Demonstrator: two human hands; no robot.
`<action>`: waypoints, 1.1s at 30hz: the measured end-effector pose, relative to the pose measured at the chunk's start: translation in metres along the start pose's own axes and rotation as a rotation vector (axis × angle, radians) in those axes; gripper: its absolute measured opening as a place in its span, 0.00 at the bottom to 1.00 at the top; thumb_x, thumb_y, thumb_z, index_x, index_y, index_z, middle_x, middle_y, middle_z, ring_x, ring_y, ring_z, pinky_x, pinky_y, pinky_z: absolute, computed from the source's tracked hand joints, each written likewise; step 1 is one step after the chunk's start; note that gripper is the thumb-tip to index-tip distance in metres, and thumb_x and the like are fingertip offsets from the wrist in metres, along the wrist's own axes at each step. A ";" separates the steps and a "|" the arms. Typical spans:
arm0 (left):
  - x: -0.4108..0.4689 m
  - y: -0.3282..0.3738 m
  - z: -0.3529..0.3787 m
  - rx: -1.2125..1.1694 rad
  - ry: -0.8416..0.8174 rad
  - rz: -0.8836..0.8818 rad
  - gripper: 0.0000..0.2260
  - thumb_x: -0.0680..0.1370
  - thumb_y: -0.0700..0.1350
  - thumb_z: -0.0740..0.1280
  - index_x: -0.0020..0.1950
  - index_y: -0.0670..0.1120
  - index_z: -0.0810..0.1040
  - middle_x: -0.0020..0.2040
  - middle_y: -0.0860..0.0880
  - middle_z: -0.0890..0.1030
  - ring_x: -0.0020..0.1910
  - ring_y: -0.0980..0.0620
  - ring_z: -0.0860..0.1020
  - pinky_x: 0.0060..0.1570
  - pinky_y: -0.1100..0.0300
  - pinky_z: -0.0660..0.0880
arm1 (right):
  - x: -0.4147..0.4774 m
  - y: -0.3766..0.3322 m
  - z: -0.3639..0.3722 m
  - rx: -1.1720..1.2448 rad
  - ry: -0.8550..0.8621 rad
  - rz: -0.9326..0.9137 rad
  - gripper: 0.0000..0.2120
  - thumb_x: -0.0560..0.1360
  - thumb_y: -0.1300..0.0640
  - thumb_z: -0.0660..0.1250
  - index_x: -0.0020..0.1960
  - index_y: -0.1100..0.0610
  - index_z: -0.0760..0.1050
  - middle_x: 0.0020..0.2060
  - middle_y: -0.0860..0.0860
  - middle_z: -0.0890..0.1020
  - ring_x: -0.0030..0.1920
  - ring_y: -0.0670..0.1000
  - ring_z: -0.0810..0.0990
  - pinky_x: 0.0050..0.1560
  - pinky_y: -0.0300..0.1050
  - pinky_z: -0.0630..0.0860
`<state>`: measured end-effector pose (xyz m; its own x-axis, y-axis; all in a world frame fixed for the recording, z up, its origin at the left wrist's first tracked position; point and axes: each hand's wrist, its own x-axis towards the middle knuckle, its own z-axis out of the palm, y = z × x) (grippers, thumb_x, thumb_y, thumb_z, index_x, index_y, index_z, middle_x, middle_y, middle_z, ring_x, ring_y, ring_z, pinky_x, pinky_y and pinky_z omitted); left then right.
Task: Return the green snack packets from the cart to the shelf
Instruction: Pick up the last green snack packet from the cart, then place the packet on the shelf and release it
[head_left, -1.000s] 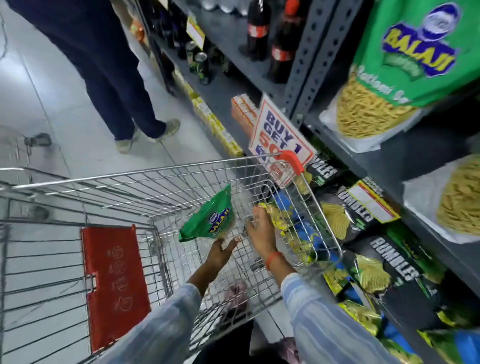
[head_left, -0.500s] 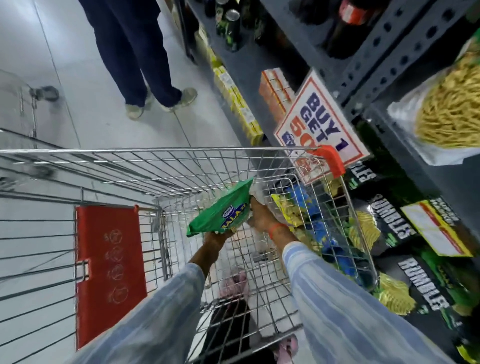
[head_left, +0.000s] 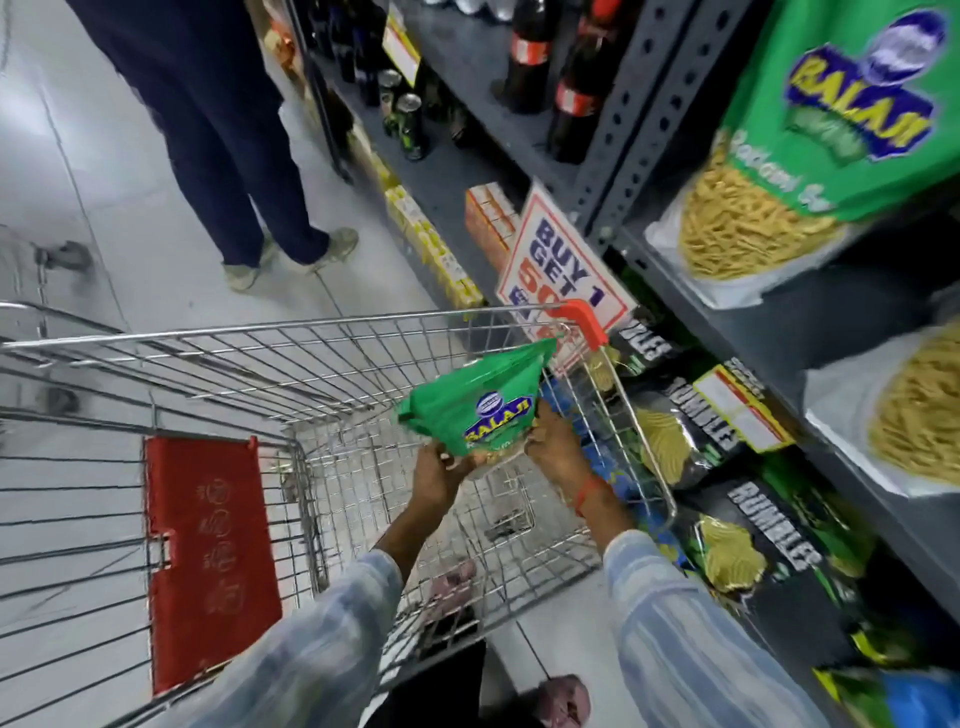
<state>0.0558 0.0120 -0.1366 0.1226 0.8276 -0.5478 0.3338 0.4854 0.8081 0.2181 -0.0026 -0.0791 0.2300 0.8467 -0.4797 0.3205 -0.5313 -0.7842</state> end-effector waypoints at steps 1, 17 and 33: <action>-0.005 0.010 0.004 0.063 0.011 0.060 0.15 0.69 0.43 0.74 0.53 0.42 0.76 0.53 0.41 0.79 0.54 0.39 0.77 0.54 0.45 0.76 | -0.009 -0.002 -0.012 0.036 0.033 -0.003 0.29 0.67 0.72 0.62 0.67 0.61 0.67 0.53 0.58 0.79 0.50 0.53 0.77 0.48 0.43 0.72; -0.197 0.169 0.130 -0.027 -0.535 0.734 0.13 0.74 0.52 0.64 0.58 0.55 0.74 0.52 0.67 0.81 0.54 0.68 0.76 0.55 0.70 0.73 | -0.258 0.020 -0.173 0.353 0.801 -0.347 0.21 0.68 0.52 0.59 0.62 0.46 0.66 0.62 0.54 0.74 0.59 0.49 0.76 0.53 0.25 0.72; -0.370 0.128 0.303 -0.063 -0.907 0.773 0.17 0.76 0.48 0.65 0.64 0.46 0.73 0.58 0.53 0.81 0.57 0.60 0.79 0.54 0.69 0.75 | -0.446 0.168 -0.266 0.370 1.227 -0.285 0.20 0.71 0.63 0.61 0.63 0.58 0.74 0.53 0.56 0.76 0.52 0.50 0.80 0.52 0.36 0.77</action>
<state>0.3369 -0.3179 0.1042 0.8949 0.4183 0.1556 -0.1622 -0.0199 0.9866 0.4144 -0.4765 0.1077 0.9401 0.2480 0.2337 0.2721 -0.1335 -0.9529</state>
